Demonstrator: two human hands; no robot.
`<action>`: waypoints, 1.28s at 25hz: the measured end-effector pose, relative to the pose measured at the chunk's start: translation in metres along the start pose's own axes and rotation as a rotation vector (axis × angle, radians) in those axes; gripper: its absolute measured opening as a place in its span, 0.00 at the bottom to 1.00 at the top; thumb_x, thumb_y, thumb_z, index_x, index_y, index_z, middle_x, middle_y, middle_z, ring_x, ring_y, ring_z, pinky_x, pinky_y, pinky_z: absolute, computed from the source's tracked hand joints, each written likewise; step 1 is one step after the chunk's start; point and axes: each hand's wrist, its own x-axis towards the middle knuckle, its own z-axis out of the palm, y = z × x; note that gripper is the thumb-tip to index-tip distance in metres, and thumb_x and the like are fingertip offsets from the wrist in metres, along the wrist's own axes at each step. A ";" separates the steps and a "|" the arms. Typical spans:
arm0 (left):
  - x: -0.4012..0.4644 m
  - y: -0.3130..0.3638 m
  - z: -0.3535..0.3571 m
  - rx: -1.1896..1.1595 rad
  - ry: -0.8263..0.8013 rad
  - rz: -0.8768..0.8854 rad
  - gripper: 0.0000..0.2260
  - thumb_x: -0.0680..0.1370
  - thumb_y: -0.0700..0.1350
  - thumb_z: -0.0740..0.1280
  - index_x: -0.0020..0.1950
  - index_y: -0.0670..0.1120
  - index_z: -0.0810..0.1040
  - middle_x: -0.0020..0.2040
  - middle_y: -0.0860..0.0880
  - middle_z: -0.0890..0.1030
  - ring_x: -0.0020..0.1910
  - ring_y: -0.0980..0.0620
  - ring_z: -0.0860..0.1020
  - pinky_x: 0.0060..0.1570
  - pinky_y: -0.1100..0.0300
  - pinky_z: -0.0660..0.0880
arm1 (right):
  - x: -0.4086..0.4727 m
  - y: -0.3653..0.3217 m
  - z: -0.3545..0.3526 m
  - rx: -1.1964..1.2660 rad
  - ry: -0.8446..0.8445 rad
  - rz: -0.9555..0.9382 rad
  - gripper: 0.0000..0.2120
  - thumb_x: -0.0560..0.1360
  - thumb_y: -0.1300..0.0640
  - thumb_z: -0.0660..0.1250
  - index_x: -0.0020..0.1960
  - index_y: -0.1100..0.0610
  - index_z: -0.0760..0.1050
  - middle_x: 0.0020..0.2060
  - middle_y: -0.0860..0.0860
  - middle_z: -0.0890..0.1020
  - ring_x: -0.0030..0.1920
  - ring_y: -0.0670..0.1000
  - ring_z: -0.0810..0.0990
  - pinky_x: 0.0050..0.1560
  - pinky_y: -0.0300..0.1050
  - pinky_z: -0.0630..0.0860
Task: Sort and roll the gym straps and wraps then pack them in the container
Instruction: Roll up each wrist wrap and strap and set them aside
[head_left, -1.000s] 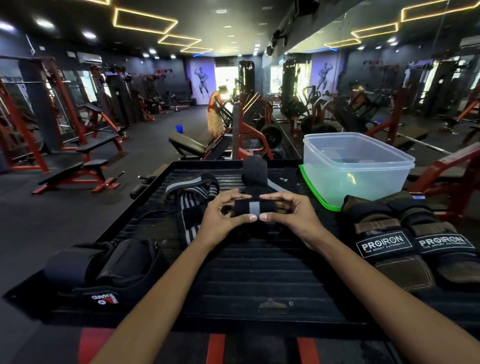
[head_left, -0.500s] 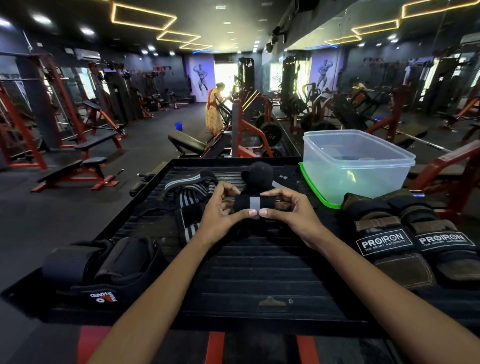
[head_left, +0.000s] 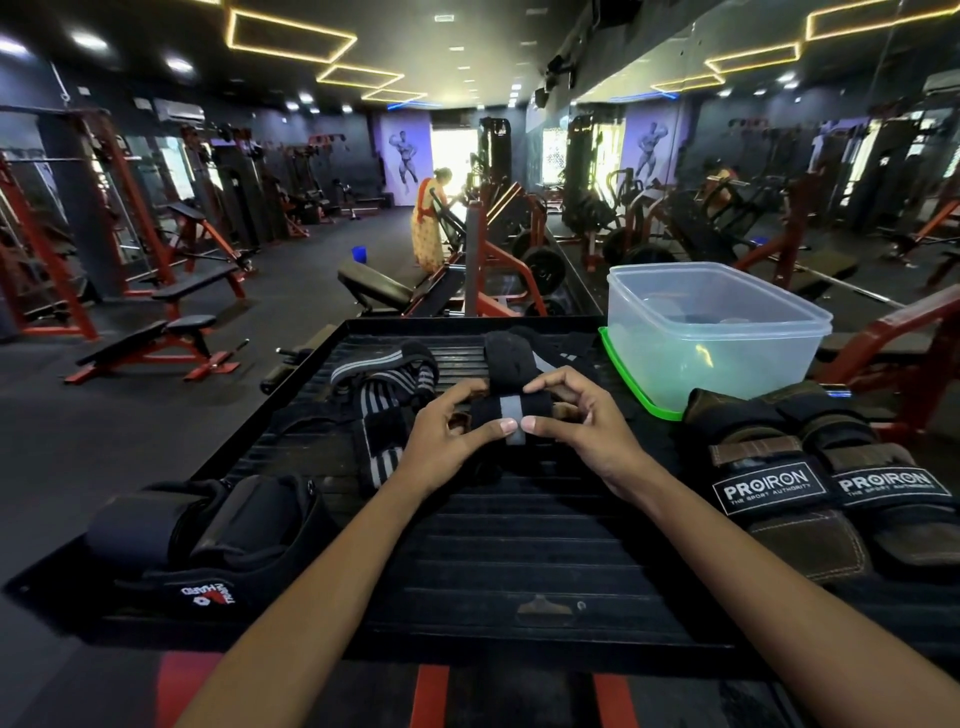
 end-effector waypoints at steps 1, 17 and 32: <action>0.000 0.000 0.000 0.004 -0.024 0.011 0.17 0.72 0.46 0.75 0.59 0.47 0.78 0.56 0.52 0.81 0.56 0.53 0.80 0.58 0.55 0.76 | 0.000 0.000 0.000 0.002 0.003 -0.008 0.14 0.70 0.70 0.72 0.52 0.58 0.75 0.47 0.53 0.82 0.40 0.40 0.79 0.44 0.38 0.77; -0.001 0.000 0.001 0.067 -0.074 0.051 0.15 0.73 0.56 0.69 0.56 0.51 0.79 0.56 0.52 0.81 0.58 0.51 0.78 0.60 0.46 0.74 | 0.004 0.008 -0.003 -0.036 -0.038 -0.112 0.12 0.72 0.72 0.69 0.53 0.63 0.82 0.58 0.56 0.81 0.63 0.50 0.78 0.68 0.50 0.71; -0.002 0.004 -0.001 -0.100 -0.188 -0.015 0.20 0.74 0.37 0.72 0.62 0.55 0.78 0.60 0.52 0.81 0.48 0.57 0.81 0.43 0.62 0.77 | 0.002 0.006 -0.007 -0.210 -0.063 -0.124 0.14 0.72 0.67 0.70 0.54 0.53 0.83 0.60 0.54 0.78 0.64 0.43 0.74 0.63 0.33 0.67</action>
